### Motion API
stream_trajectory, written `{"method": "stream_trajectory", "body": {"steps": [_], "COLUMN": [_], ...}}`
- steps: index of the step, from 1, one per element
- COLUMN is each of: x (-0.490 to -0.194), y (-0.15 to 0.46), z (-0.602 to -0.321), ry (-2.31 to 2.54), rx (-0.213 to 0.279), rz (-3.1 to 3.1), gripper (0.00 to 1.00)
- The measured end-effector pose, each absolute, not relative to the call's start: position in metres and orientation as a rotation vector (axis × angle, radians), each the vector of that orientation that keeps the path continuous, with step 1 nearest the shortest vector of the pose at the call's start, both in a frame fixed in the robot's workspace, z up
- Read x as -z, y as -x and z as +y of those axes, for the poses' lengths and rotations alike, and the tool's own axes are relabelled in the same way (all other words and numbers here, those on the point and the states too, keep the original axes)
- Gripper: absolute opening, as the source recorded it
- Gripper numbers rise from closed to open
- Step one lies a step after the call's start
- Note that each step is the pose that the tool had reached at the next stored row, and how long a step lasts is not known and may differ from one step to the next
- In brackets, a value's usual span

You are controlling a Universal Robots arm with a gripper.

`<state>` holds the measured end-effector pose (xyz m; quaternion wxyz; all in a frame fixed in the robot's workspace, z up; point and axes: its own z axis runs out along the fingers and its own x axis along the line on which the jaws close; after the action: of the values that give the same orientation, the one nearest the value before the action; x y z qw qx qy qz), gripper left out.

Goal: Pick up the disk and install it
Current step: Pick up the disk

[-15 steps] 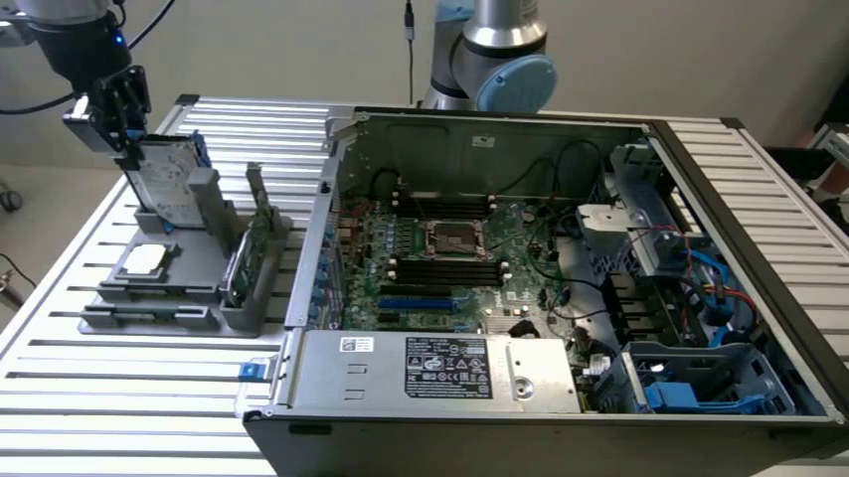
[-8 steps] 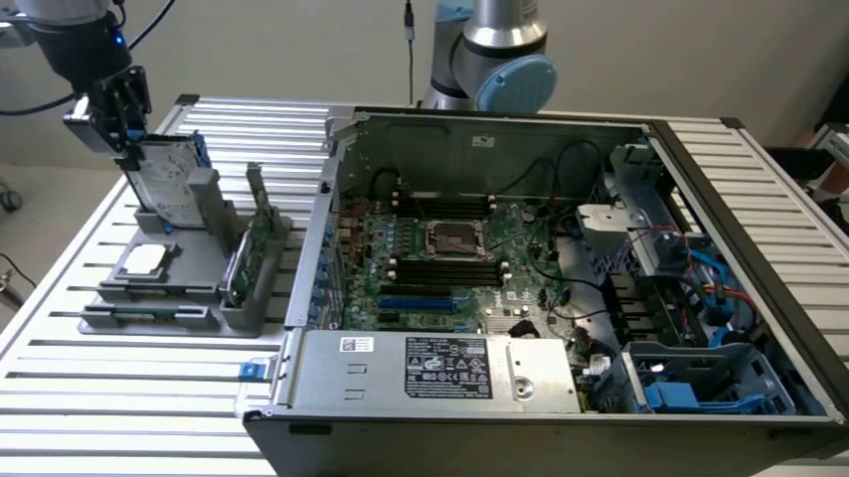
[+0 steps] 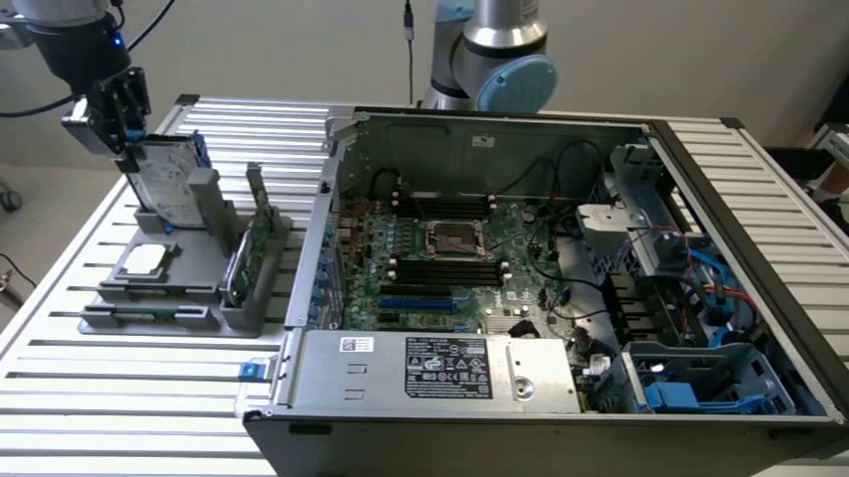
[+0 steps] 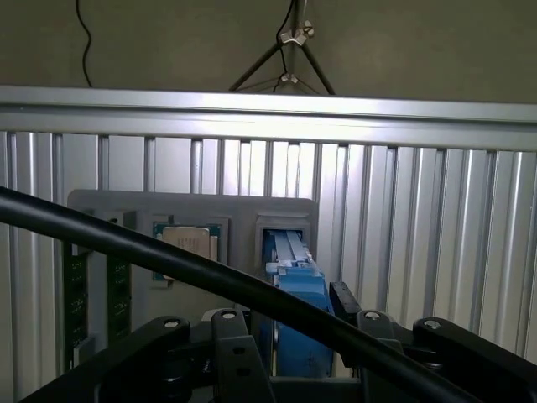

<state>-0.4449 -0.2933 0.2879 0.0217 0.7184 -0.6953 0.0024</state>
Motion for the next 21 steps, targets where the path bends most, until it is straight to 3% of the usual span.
{"method": "stream_trajectory", "body": {"steps": [8, 9, 11, 12, 21], "x": [-0.2877, -0.2877, -0.2876, -0.2876, -0.2871], "y": [0.4449, 0.4449, 0.4449, 0.4449, 0.4449], "z": [-0.2934, -0.2934, -0.2934, -0.2934, -0.2934], "ry": [-2.226, -2.226, -2.226, -2.226, -2.226], "rx": [-0.007, -0.007, -0.007, -0.007, -0.007], "rz": [-2.154, -2.154, -2.154, -2.154, -2.155], "gripper": [0.46, 0.40, 0.40, 0.33, 0.33]}}
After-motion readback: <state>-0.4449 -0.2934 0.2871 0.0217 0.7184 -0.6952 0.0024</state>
